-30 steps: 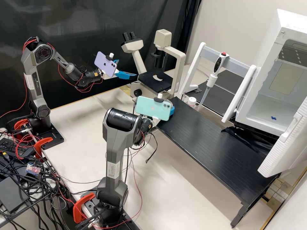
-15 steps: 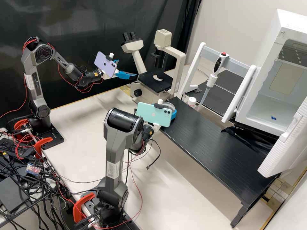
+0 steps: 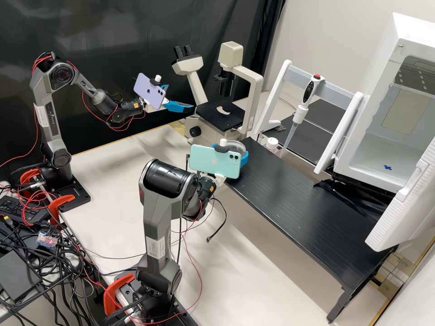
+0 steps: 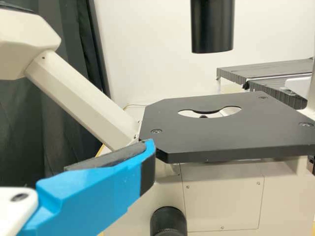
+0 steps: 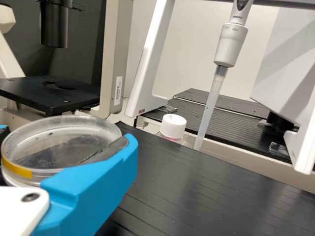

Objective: Move the petri dish to the bench

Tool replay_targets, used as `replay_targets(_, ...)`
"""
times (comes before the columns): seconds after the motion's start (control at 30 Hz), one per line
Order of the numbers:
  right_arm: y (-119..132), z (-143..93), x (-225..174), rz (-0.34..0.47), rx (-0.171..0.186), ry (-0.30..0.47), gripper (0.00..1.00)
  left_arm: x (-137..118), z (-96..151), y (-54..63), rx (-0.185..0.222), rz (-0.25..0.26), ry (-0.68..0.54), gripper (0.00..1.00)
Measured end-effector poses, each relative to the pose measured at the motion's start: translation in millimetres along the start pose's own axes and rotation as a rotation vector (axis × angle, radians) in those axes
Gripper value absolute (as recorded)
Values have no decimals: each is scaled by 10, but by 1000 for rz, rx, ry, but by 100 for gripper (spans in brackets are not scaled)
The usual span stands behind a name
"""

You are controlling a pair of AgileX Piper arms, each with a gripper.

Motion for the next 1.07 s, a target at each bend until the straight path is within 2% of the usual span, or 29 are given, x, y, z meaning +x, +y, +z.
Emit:
replay_targets(0.47, 11, -9, -8, -15, -1, -10, 100, 0, 0, 0, 0, 0, 0, 100)
replay_targets(0.63, 174, -31, -152, 36, 1, 17, 100, 0, 0, 0, 0, 0, 0, 100)
replay_targets(0.73, 343, -49, -366, 118, 19, 51, 100, 0, 0, 0, 0, 0, 0, 100)
replay_targets(0.83, 551, -116, -625, 275, 51, 85, 100, 0, 0, 0, 0, 0, 0, 100)
replay_targets(0.93, 735, -137, -843, 421, 100, 124, 100, 0, 0, 0, 0, 0, 0, 100)
replay_targets(1.03, 850, -103, -968, 509, 152, 134, 100, 0, 0, 0, 0, 0, 0, 100)
replay_targets(1.07, 874, -89, -986, 526, 159, 131, 100, 0, 0, 0, 0, 0, 0, 100)
